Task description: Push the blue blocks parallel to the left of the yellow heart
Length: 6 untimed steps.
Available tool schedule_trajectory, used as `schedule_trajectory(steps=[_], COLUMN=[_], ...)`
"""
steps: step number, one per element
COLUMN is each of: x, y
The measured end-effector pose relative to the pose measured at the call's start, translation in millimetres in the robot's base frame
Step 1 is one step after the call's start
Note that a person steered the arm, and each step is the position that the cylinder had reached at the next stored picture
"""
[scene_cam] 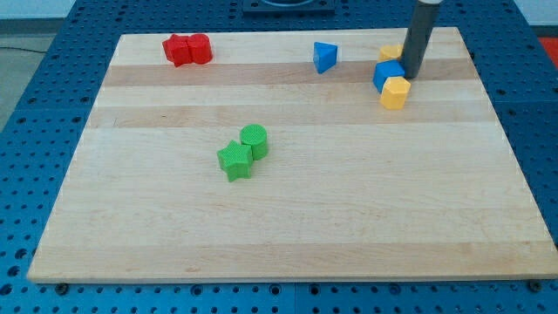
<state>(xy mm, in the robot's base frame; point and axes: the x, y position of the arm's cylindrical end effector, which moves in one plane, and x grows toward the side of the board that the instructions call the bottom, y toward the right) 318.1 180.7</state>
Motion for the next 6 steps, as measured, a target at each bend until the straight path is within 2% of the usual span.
schedule_trajectory(steps=[1,2,3,4,5,6], x=[9.9,-0.3,-27.7,-26.8,-33.1,-28.9], y=[-13.8,-62.3,-94.4,-84.9,-134.8,-117.6])
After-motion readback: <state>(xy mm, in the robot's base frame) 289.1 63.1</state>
